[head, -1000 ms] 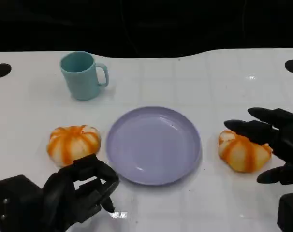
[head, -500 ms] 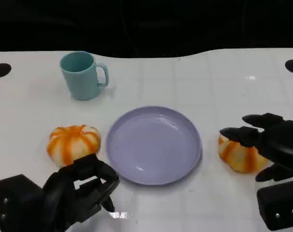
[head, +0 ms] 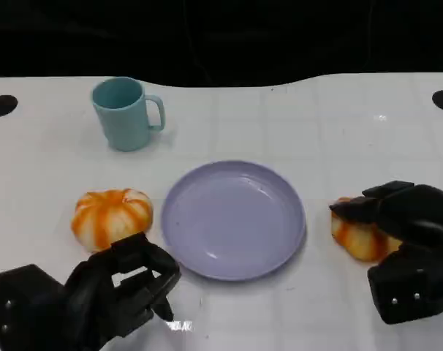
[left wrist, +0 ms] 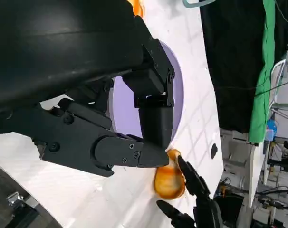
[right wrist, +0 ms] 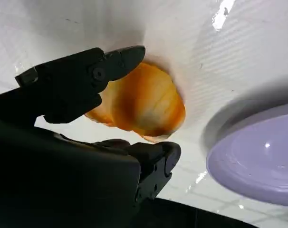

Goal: Grasp the bread from the table and place it into the plate.

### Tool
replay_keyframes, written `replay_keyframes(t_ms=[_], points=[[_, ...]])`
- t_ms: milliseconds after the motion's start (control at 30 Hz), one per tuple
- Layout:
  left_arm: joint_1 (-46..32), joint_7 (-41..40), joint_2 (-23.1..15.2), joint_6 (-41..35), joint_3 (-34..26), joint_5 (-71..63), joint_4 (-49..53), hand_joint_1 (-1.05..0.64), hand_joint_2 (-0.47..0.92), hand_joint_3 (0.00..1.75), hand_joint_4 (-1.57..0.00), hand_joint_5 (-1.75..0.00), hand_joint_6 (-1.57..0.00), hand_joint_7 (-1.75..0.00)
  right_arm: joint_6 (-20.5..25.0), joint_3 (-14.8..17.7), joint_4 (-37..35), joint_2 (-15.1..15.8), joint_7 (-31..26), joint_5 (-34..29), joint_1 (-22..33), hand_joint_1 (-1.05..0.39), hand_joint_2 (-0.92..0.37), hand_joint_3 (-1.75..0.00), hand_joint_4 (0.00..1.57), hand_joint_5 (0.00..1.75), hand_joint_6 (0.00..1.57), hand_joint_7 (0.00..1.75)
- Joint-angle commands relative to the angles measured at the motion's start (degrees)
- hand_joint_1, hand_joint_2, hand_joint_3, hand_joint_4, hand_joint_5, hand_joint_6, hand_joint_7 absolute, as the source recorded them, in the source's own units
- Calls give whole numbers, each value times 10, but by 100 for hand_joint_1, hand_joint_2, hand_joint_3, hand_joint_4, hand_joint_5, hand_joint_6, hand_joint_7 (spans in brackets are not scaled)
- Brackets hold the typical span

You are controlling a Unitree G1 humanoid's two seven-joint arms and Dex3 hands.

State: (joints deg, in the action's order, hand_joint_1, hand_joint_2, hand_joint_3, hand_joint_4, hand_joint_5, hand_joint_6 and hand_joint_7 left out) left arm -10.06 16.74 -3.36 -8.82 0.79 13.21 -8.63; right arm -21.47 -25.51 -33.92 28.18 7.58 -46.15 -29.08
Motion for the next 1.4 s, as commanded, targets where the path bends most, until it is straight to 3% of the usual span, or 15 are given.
replay_keyframes(t_ms=[33,233,367,467,567,600,667,700,767,1067,1133,1233,1400], points=[[-7,-2,-5,2,-3,0,-8,-52,92,28,-71,-175,-72,-140,6,-16,-38,-8,9,1,-29,-28,-83,-2,26,12,37,3],[-9,0,-5,3,-2,1,-11,-52,92,28,-71,-175,-72,-140,20,-29,-64,-14,21,2,-53,-28,-85,-1,40,15,51,5],[-10,1,-5,1,-2,3,-14,-52,92,28,-71,-175,-72,-140,29,-22,-70,-20,23,16,-60,-26,-87,-2,63,23,69,10],[-11,2,-5,7,-2,2,-12,-52,92,28,-71,-175,-72,-139,15,-7,-101,-28,5,46,-72,-13,-91,-4,77,118,104,20],[-12,-1,-4,4,-1,1,-14,-53,92,28,-71,-175,-73,-138,5,-12,-124,-28,-8,48,-86,-10,-92,-8,84,135,116,26],[-12,-1,-5,3,-1,2,-15,-53,92,27,-72,-175,-73,-138,3,-14,-131,-28,-12,47,-90,-8,-92,-12,82,156,119,42],[-12,-1,-5,4,-1,0,-15,-53,92,27,-72,-175,-73,-137,-1,-16,-146,-30,-28,45,-97,-6,-92,-15,80,169,104,87],[-12,-1,-5,4,-1,0,-15,-52,92,28,-73,-175,-74,-137,-3,-16,-153,-32,-36,45,-100,-5,-92,-18,81,173,93,117],[-13,0,-6,5,-1,1,-15,-52,92,28,-73,-175,-74,-137,-12,-16,-169,-35,-61,45,-104,-6,-92,-22,82,174,85,136],[-13,-1,-5,6,0,1,-13,-51,92,29,-73,-175,-74,-136,-58,-4,-196,-49,-167,61,-99,-2,-84,-33,86,175,71,160],[-13,-1,-4,5,0,1,-13,-51,92,29,-73,-175,-74,-136,-65,-1,-198,-53,-185,65,-98,1,-77,-45,86,175,69,165],[-14,-4,-4,2,0,0,-15,-52,92,29,-73,-175,-75,-136,-70,7,-200,-61,-204,74,-98,4,-55,-82,88,175,73,158],[-12,-3,-3,5,-1,2,-11,-51,92,30,-72,-175,-74,-137,-82,21,-184,-72,-212,96,-96,6,-42,-107,86,175,78,153]])
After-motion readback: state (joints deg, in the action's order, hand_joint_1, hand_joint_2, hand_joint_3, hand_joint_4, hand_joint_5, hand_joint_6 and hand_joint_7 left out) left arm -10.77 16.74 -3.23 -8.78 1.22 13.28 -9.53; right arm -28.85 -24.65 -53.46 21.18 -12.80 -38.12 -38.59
